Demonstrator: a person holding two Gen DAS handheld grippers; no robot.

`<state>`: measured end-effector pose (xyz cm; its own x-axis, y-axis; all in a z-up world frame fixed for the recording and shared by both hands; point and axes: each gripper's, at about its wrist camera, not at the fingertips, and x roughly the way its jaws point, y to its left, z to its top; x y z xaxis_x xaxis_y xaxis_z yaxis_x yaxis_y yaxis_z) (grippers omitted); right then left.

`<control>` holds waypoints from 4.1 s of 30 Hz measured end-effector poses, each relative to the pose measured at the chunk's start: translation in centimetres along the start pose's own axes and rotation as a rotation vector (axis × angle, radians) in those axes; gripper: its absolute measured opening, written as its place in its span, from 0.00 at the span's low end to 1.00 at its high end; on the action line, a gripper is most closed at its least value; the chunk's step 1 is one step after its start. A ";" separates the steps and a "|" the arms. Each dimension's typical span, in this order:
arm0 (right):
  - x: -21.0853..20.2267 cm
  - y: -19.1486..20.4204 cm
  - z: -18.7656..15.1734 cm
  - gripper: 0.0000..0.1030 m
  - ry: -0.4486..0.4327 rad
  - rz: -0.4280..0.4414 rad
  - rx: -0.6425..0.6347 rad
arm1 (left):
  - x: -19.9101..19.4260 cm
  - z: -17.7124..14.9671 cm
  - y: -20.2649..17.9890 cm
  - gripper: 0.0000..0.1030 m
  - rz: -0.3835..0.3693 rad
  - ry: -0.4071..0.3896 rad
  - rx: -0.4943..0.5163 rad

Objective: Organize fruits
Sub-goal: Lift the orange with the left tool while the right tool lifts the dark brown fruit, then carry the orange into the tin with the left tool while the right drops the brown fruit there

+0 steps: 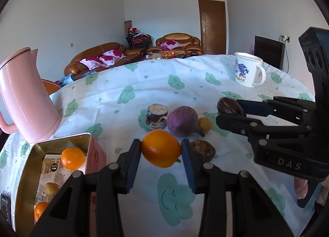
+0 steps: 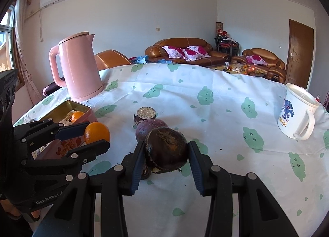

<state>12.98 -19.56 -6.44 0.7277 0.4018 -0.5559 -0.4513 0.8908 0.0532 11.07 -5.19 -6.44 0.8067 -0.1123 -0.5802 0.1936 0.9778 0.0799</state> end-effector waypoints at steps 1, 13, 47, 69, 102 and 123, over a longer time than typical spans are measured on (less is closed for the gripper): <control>-0.1 0.0 0.0 0.42 -0.006 0.000 -0.002 | -0.1 0.0 0.0 0.40 0.002 -0.005 0.000; -1.2 0.4 -0.1 0.42 -0.067 -0.009 -0.022 | -1.3 -0.1 0.3 0.40 0.016 -0.063 -0.016; -4.0 1.1 -0.7 0.43 -0.217 -0.024 -0.063 | -3.8 -0.6 1.1 0.40 0.061 -0.192 -0.057; -5.8 1.1 -1.1 0.43 -0.308 -0.026 -0.068 | -5.5 -1.1 1.0 0.40 0.093 -0.283 -0.059; -5.6 4.2 -0.8 0.43 -0.310 0.010 -0.141 | -7.2 -2.3 2.9 0.40 0.111 -0.292 -0.092; -4.4 8.9 0.4 0.43 -0.288 0.093 -0.224 | -8.4 -3.7 7.0 0.40 0.170 -0.272 -0.160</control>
<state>5.95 -13.33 -3.14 0.7794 0.5503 -0.2996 -0.6007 0.7922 -0.1078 3.56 3.25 -3.97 0.9433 0.0321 -0.3305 -0.0284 0.9995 0.0160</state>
